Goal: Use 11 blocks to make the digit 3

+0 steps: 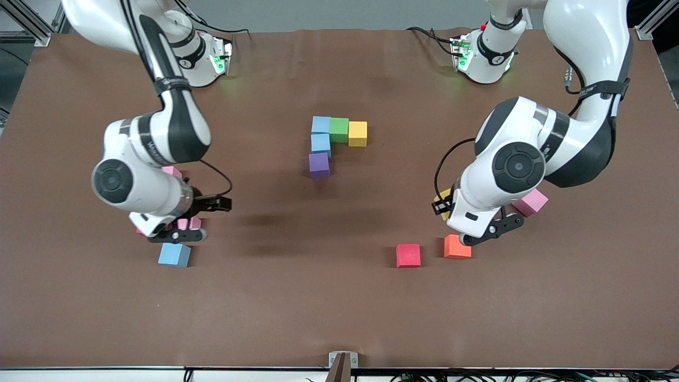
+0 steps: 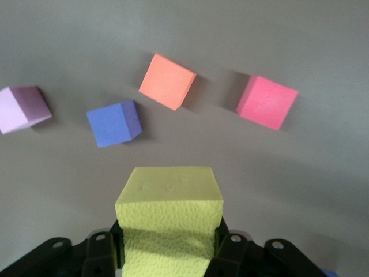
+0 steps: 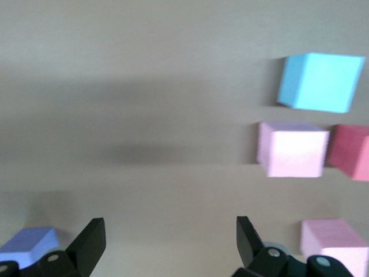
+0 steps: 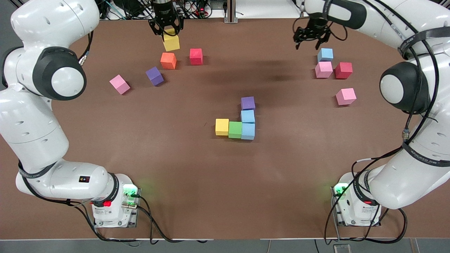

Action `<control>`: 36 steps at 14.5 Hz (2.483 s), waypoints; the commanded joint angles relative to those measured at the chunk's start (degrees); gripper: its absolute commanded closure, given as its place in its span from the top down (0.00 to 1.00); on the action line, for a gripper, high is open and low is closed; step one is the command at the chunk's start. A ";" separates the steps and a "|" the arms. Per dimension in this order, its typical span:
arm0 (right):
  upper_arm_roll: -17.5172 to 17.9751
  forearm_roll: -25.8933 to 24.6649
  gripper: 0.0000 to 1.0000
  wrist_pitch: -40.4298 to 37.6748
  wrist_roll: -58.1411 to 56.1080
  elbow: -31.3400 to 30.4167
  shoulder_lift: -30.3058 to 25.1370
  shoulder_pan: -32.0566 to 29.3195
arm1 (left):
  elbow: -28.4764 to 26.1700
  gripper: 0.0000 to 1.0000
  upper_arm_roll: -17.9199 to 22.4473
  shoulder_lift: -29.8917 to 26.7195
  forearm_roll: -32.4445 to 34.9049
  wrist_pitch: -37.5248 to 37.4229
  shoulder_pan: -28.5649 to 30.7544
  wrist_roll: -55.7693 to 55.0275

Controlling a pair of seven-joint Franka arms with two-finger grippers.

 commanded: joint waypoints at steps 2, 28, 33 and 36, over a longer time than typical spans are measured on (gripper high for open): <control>1.03 -2.35 1.00 5.93 -5.28 -0.21 3.01 -4.42 | -6.00 0.34 0.01 -1.08 1.34 1.89 -0.74 -6.74; 1.29 1.07 0.86 9.90 -10.91 14.56 23.85 -14.19 | -28.35 0.32 -4.47 3.58 6.95 40.66 -15.68 -103.05; 1.29 1.16 0.41 9.81 -13.45 14.56 23.85 -14.19 | -28.17 0.32 -4.47 5.42 16.52 41.71 -18.05 -112.38; 1.47 1.16 0.32 9.55 -14.35 14.56 22.54 -12.88 | -28.00 0.32 -4.47 6.30 19.62 41.71 -19.19 -113.98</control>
